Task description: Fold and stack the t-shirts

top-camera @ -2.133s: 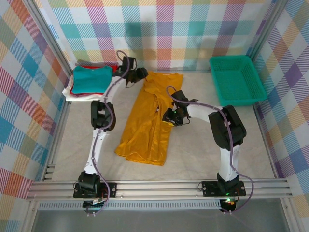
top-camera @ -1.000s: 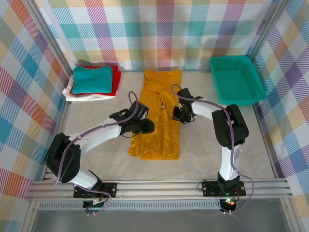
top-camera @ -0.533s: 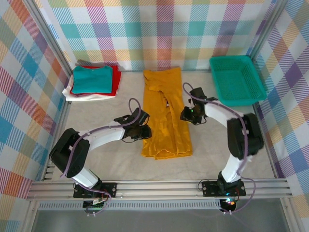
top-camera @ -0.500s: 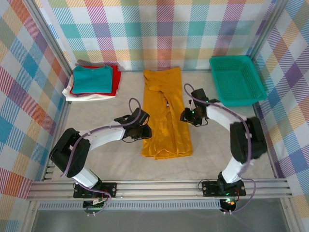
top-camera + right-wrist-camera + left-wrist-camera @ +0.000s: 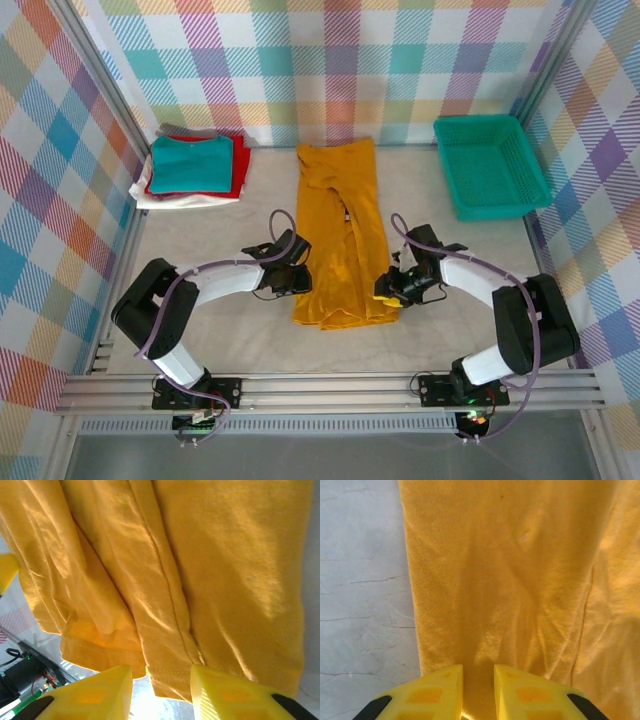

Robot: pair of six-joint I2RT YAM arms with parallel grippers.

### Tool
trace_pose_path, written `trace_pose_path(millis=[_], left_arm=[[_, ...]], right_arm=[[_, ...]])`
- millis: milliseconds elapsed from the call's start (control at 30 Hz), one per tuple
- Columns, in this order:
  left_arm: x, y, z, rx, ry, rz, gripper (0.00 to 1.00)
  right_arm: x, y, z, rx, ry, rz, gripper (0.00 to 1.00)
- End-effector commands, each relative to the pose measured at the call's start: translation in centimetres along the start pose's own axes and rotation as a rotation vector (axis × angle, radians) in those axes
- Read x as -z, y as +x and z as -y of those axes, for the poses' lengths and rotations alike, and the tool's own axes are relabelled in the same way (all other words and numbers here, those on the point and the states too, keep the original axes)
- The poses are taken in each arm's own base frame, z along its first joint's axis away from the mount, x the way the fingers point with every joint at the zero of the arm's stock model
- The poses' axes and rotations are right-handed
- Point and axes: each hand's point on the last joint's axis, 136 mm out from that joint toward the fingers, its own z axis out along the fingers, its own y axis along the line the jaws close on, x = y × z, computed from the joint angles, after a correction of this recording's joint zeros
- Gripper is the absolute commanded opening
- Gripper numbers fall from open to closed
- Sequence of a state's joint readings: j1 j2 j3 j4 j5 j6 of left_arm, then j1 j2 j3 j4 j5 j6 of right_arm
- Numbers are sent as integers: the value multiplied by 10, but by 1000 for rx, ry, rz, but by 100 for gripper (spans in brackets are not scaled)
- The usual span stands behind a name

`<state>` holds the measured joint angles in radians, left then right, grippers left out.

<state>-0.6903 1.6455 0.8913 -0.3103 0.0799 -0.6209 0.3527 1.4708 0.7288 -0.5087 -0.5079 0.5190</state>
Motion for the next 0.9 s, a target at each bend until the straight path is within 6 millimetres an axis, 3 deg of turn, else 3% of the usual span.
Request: trace_pose_path(millis=[0, 267, 400, 567, 733, 867], left_arm=[[-7, 11, -4, -18, -25, -22, 23], [-16, 19, -14, -11, -61, -34, 23], [-20, 21, -16, -6, -70, -42, 22], [-20, 22, -23, -6, -102, -42, 22], [-24, 23, -24, -1, -103, -46, 21], [-25, 24, -26, 5, -110, -44, 21]], right_arm=[[-7, 2, -5, -7, -31, -26, 37], [-4, -3, 11, -14, 60, 27, 42], [-18, 5, 11, -25, 26, -32, 43], [-24, 10, -3, -14, -47, -64, 40], [-21, 8, -9, -15, -59, -60, 33], [-17, 5, -12, -13, -59, -43, 21]])
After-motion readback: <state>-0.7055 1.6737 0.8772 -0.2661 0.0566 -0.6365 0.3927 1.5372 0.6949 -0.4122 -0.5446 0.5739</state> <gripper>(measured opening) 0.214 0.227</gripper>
